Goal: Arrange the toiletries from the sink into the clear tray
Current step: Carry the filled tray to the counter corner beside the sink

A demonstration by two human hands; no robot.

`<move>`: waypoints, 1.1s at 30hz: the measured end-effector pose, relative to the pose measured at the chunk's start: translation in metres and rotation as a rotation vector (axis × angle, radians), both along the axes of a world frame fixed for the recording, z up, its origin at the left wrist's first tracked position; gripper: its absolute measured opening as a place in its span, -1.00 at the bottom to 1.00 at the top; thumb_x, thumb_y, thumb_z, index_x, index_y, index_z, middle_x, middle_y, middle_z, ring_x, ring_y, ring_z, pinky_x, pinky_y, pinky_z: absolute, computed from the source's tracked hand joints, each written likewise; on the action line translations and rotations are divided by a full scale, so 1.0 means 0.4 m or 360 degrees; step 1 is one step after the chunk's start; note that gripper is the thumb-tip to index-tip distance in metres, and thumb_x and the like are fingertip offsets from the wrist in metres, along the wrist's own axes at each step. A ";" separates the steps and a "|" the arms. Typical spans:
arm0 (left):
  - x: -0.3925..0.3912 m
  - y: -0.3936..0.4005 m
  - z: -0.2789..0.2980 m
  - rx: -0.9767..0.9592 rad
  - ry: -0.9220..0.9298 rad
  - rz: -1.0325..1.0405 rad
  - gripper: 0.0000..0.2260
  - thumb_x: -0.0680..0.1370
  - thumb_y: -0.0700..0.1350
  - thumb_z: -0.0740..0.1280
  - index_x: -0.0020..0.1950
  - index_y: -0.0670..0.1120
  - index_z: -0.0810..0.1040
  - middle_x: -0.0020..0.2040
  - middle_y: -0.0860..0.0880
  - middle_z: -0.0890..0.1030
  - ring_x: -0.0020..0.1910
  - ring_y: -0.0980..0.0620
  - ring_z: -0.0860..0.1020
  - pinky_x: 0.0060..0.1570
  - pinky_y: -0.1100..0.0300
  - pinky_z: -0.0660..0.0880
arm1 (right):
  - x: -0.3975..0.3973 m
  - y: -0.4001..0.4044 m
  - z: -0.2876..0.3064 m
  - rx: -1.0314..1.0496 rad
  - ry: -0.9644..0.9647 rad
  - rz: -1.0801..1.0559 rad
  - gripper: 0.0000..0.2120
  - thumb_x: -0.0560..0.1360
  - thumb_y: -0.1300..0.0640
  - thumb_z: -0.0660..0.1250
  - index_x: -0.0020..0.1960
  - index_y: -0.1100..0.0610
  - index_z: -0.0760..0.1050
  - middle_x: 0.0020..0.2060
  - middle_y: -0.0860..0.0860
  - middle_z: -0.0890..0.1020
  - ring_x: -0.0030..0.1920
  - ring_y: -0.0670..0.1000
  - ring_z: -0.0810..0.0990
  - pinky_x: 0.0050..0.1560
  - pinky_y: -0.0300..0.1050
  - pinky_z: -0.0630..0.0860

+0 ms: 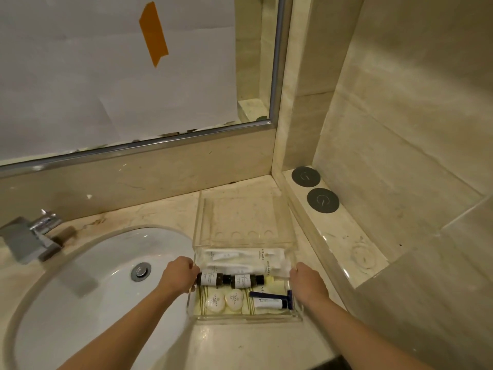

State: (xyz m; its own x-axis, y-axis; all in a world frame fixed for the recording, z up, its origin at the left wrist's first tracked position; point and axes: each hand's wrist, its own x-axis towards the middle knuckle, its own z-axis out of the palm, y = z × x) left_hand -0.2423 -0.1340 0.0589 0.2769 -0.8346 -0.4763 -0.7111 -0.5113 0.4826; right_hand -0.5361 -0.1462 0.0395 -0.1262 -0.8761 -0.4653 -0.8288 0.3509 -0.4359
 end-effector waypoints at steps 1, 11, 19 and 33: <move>0.003 -0.004 0.000 -0.0005 -0.0009 0.0009 -0.79 0.54 -0.19 0.23 -0.26 -0.20 0.53 -0.37 -0.15 0.66 -0.46 -0.05 0.60 -0.23 0.07 0.61 | 0.004 -0.005 -0.002 0.0000 -0.0003 -0.0001 -0.69 0.61 0.08 -0.01 -0.30 0.04 0.23 -0.27 0.01 0.45 -0.24 0.04 0.43 -0.38 -0.14 0.24; 0.007 -0.059 -0.010 -0.0025 -0.0063 0.0037 -0.79 0.55 -0.14 0.24 -0.25 -0.17 0.52 -0.34 -0.14 0.65 -0.46 -0.02 0.61 -0.24 0.09 0.60 | 0.026 -0.043 -0.013 -0.0001 -0.0061 -0.0117 -0.69 0.61 0.09 -0.01 -0.30 0.04 0.24 -0.29 0.00 0.45 -0.22 0.06 0.47 -0.30 -0.12 0.33; -0.007 -0.035 -0.038 -0.0027 0.0363 0.0418 -0.53 0.65 0.06 0.05 -0.12 -0.27 0.55 -0.28 -0.19 0.62 -0.35 -0.12 0.57 -0.19 0.04 0.56 | 0.029 -0.052 -0.022 -0.0040 -0.0050 -0.0168 -0.71 0.63 0.08 -0.03 -0.23 0.09 0.31 -0.29 0.01 0.46 -0.21 0.07 0.50 -0.26 -0.11 0.37; -0.057 0.024 -0.051 0.0130 0.0799 0.0774 -0.48 0.62 0.22 -0.08 0.05 -0.10 0.52 -0.03 -0.14 0.61 -0.02 -0.12 0.57 -0.15 0.11 0.47 | 0.046 -0.054 -0.008 -0.0165 -0.0011 -0.0326 -0.67 0.64 0.06 0.01 -0.26 0.09 0.32 -0.22 0.06 0.53 -0.22 0.07 0.50 -0.30 -0.13 0.33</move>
State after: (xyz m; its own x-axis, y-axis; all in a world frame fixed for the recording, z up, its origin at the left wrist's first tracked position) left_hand -0.2650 -0.1242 0.0386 0.3398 -0.6278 -0.7003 -0.0938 -0.7635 0.6390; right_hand -0.5178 -0.1678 0.0362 -0.3037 -0.8756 -0.3756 -0.7416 0.4647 -0.4838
